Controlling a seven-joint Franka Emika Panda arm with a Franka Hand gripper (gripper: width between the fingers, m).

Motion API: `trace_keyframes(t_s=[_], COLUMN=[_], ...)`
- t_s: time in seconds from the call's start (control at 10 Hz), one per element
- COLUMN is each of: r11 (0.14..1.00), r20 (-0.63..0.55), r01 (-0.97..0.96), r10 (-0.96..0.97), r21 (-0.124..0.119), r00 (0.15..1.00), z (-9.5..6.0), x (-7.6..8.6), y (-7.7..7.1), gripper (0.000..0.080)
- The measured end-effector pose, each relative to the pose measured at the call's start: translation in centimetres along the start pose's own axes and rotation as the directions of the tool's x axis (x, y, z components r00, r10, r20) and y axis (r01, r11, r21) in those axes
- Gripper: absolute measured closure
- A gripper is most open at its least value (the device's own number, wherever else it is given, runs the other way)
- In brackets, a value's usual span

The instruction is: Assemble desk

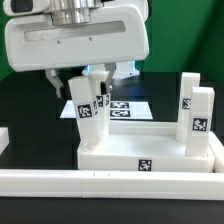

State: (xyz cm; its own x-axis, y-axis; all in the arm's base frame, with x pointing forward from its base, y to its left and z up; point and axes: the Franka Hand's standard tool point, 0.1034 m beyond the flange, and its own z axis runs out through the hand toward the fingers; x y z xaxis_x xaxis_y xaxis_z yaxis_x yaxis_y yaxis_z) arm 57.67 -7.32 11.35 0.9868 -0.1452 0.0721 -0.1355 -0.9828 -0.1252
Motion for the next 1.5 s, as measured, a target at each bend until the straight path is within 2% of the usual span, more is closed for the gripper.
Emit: trace_keyframes(t_s=[0.1,0.2,0.6,1.0,1.2,1.5], r11=[1.000,1.000,1.000,0.957,0.879,0.675], r20=[0.000,-0.001,-0.001,0.000,0.004,0.012], r01=[0.000,0.000,-0.031,-0.289,-0.477,-0.738], r10=[0.000,0.000,0.031,0.289,0.477,0.738], r21=[0.000,0.000,0.001,0.002,0.007,0.005], r00=[1.000,1.000,1.000,0.957,0.879,0.675], z=[0.00,-0.02,-0.02,-0.01,0.07,0.05], x=[0.00,0.02,0.02,0.02,-0.10,-0.05], y=[0.01,-0.01,-0.02,-0.03,-0.05,-0.64], gripper=[0.0433,0.0510,0.0510,0.0509,0.0509,0.0509])
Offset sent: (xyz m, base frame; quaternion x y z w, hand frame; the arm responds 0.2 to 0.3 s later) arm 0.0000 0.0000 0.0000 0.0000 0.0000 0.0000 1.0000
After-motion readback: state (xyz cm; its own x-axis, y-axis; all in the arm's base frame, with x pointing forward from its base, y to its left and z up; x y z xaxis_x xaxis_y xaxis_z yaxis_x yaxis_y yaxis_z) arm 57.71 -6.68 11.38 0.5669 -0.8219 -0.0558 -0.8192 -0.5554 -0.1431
